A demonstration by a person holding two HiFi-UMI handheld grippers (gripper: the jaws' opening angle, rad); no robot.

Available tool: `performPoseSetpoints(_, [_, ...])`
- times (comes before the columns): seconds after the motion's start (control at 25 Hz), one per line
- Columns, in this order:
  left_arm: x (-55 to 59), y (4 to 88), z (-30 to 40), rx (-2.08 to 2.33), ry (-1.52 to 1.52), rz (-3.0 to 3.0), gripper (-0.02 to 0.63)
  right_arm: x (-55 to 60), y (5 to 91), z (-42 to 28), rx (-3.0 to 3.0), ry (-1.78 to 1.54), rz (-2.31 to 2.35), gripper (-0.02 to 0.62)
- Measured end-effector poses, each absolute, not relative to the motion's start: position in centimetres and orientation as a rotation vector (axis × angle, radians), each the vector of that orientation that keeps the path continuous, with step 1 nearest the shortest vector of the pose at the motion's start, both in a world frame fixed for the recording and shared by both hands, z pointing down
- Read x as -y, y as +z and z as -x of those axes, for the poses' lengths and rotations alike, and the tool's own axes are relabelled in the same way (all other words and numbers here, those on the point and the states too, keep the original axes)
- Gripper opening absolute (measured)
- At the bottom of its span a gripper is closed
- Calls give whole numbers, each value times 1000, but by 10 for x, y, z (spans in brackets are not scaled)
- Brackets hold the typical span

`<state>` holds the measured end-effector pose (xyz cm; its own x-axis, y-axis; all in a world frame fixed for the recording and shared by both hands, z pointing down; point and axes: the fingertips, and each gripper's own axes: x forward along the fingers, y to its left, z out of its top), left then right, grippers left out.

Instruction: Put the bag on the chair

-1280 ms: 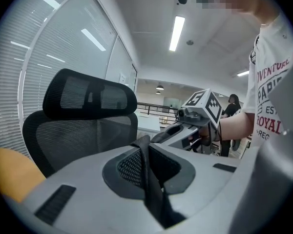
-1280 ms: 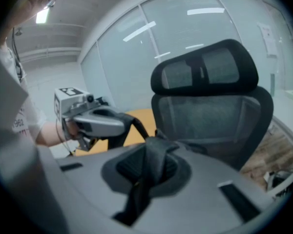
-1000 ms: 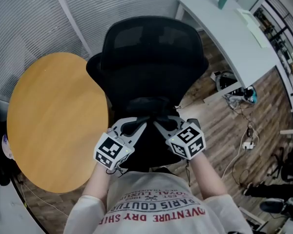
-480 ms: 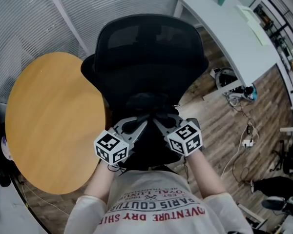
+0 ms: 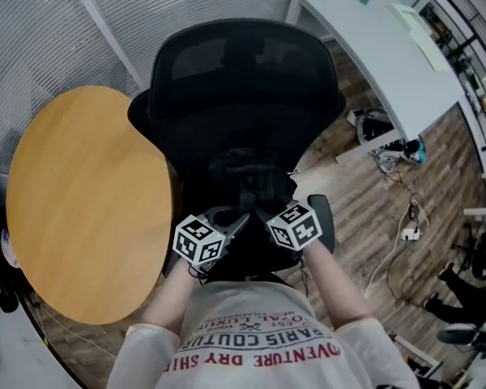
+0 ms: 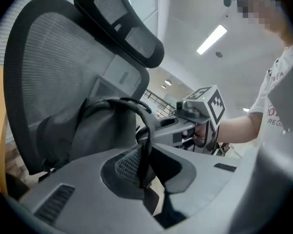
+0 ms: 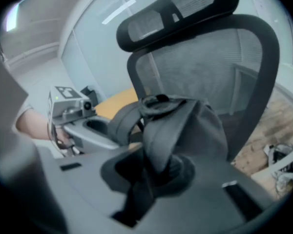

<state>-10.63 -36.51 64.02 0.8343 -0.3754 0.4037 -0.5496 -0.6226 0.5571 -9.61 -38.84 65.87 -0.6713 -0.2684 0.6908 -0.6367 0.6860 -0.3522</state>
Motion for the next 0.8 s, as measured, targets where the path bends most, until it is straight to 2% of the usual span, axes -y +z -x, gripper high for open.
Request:
performPoseSetpoints(0.32, [361,678,115,746,323,-2205,69,399,685,85,2237,765,-806,202])
performPoseSetpoints(0.4, [364,681,117,786,317,-2209,91,404,686,80,2225,741,-863,237])
performPoseSetpoints(0.44, [365,682,118,805,309,-2205,122,405,686,77,2219,727,-892,247])
performPoseSetpoints(0.52, [368,682,119,844,289,-2196,228,406,685,72,2208,707,-938,253])
performPoseSetpoints(0.56, [370,681,121,864,287,-2196,251,406,684,69,2204,703,-954,258])
performPoseSetpoints(0.8, [375,664,123,928,285,-2225,272,402,662,63,2228,637,-1029,262])
